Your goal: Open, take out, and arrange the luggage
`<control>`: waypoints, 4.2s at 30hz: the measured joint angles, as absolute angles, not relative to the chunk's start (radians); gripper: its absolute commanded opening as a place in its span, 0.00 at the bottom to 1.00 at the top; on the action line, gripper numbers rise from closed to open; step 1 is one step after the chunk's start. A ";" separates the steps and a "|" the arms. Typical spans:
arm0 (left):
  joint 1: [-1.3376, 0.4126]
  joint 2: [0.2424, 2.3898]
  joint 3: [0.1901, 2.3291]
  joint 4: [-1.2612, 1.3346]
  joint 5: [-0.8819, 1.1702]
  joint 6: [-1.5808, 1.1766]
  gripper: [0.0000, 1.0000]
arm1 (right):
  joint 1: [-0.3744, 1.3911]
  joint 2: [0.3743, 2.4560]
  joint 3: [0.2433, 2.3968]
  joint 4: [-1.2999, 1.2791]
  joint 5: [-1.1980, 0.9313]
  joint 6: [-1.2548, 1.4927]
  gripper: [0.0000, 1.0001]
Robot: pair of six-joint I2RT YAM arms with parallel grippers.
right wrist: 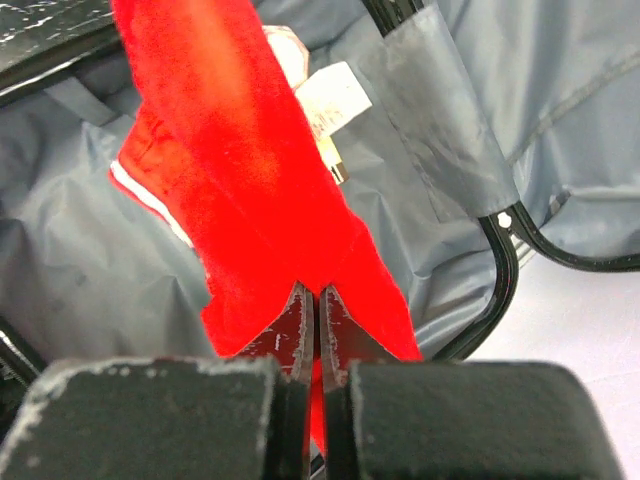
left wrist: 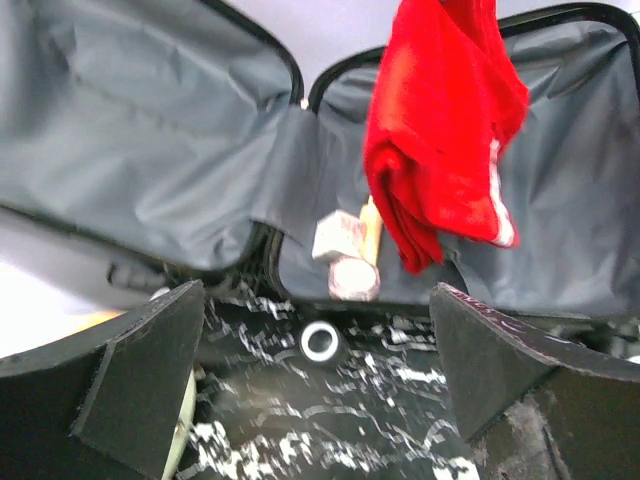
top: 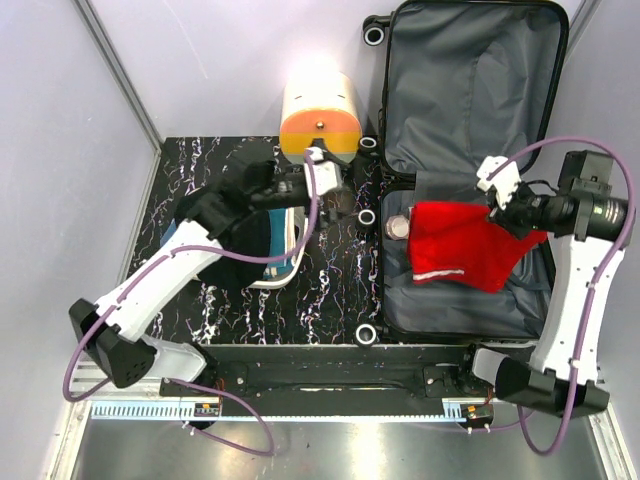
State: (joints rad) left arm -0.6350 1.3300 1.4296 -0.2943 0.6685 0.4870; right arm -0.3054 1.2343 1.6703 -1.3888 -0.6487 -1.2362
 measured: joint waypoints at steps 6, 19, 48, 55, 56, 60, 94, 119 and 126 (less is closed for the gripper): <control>-0.839 1.482 1.480 -0.150 0.552 0.579 0.99 | -0.239 1.113 1.603 -1.407 -0.662 -1.243 0.00; -1.041 1.744 1.695 -0.142 0.492 0.513 0.96 | -0.188 1.055 1.518 -1.372 -0.675 -1.253 0.00; -0.928 1.847 1.741 -0.233 0.464 0.052 0.00 | -0.181 0.964 1.432 -0.770 -0.528 -0.676 1.00; -0.817 1.667 1.650 -0.268 0.464 -0.256 0.00 | -0.181 0.979 1.432 -0.601 -0.428 -0.481 1.00; -0.791 1.622 1.616 -0.269 0.467 -0.297 0.00 | -0.181 0.979 1.432 -0.588 -0.420 -0.469 1.00; -0.624 1.418 1.445 -0.281 0.486 -0.421 0.00 | -0.181 0.992 1.432 -0.564 -0.409 -0.441 1.00; 0.495 1.159 1.171 -0.601 0.798 0.014 0.00 | -0.181 1.094 1.425 -0.630 -0.492 -0.461 1.00; 0.373 1.355 1.517 -0.899 0.513 0.483 0.99 | -0.181 1.167 1.425 -0.762 -0.557 -0.497 1.00; 0.011 1.194 1.280 -0.898 0.413 0.318 0.99 | -0.181 1.175 1.409 -0.793 -0.581 -0.492 1.00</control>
